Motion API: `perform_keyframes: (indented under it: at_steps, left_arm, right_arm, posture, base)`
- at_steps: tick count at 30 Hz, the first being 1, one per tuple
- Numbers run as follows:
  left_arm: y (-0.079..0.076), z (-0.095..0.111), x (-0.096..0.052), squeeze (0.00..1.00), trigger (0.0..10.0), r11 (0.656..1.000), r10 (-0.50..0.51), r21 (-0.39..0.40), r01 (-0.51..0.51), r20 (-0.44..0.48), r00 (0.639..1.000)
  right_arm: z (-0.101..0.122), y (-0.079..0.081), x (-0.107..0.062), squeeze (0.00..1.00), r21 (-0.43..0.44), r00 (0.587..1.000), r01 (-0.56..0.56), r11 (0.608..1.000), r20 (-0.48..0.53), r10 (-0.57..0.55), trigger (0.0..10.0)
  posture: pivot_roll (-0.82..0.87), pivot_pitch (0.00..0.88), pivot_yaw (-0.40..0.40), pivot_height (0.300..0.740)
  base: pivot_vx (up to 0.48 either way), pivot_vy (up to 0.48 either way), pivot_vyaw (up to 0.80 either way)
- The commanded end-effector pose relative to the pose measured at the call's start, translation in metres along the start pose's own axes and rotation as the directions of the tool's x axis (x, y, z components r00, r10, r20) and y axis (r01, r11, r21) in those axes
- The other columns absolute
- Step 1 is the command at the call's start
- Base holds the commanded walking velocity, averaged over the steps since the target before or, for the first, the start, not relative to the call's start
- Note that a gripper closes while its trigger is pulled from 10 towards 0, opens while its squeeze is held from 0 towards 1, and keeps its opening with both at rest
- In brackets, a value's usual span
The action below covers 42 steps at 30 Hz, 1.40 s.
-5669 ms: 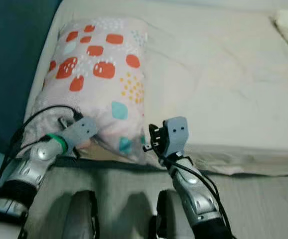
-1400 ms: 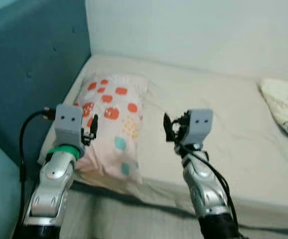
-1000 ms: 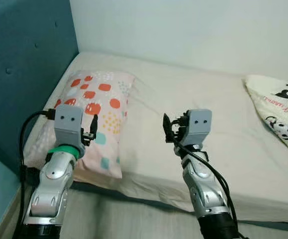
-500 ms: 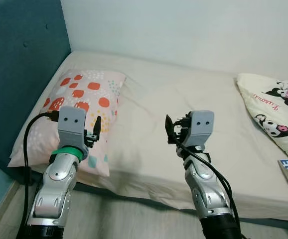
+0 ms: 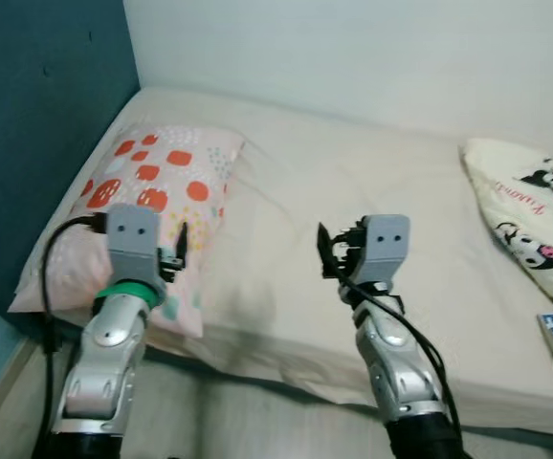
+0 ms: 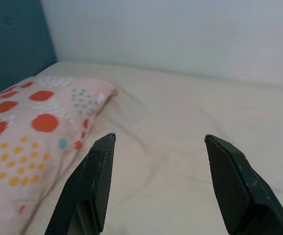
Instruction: Clean up the room
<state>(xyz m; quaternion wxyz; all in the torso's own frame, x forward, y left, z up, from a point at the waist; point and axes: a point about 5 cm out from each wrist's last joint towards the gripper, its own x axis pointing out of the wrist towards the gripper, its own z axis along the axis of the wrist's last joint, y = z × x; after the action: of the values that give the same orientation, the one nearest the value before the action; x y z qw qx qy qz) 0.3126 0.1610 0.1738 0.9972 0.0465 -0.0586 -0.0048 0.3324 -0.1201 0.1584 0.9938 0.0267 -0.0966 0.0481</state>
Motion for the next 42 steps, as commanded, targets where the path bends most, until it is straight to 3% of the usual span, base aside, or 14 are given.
perform_keyframes:
  at_steps: [1,16,42]
  left_arm:
    - [0.0030,-0.0052,-0.0022,0.00,10.0,1.000,0.011,0.001,-0.011,-0.017,1.000]
    - [0.0026,-0.0043,-0.0011,0.00,10.0,1.000,0.005,0.001,-0.005,-0.012,1.000]
    - [0.0018,-0.0027,0.0005,0.00,10.0,1.000,-0.005,-0.002,0.005,-0.002,1.000]
  right_arm:
    - [-0.0046,0.0034,-0.0026,0.00,0.006,1.000,-0.008,1.000,-0.015,0.008,10.0]
    - [-0.0047,0.0034,-0.0021,0.00,0.005,1.000,-0.007,1.000,-0.015,0.007,10.0]
    - [-0.0049,0.0035,-0.0011,0.00,0.001,1.000,-0.011,1.000,-0.013,0.011,10.0]
  posture:
    - [0.05,0.086,-0.014,0.740]
    - [0.05,0.084,-0.013,0.740]
    - [0.05,0.076,-0.013,0.740]
  base:
    - [0.000,-0.259,0.00]
    - [0.000,-0.266,0.00]
    - [0.271,-0.336,0.00]
